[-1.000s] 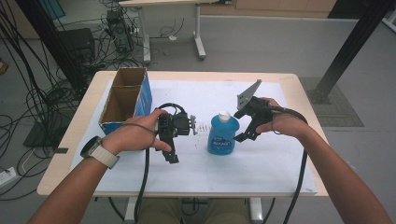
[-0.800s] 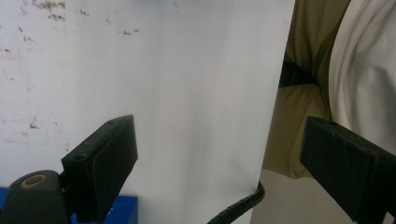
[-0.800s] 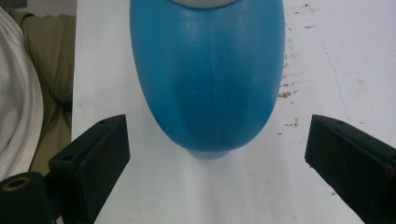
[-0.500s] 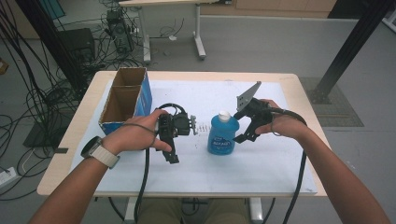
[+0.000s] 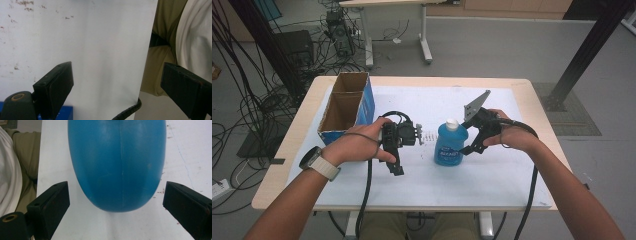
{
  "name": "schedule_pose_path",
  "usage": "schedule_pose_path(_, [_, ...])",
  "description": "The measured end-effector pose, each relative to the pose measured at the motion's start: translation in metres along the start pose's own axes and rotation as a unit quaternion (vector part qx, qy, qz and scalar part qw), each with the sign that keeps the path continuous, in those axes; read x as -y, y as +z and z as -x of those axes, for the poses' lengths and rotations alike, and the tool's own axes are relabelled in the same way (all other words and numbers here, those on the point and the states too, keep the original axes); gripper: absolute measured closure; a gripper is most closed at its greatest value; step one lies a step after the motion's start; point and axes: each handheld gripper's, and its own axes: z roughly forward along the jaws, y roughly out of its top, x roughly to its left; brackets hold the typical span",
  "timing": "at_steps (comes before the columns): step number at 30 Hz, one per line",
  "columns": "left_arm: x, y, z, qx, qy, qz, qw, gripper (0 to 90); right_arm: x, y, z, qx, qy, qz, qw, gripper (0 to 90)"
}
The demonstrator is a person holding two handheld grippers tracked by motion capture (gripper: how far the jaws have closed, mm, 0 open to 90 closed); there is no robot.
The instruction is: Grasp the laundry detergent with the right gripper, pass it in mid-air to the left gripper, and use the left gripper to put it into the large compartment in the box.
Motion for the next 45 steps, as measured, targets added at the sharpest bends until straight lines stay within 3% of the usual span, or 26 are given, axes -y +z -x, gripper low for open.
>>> schedule_pose_path(45, [0.003, 0.003, -0.001, 0.003, -0.004, 0.002, 1.0, 11.7, 0.014, 0.019, 0.0, -0.003, 0.01, 0.055, 0.9984, 9.5])
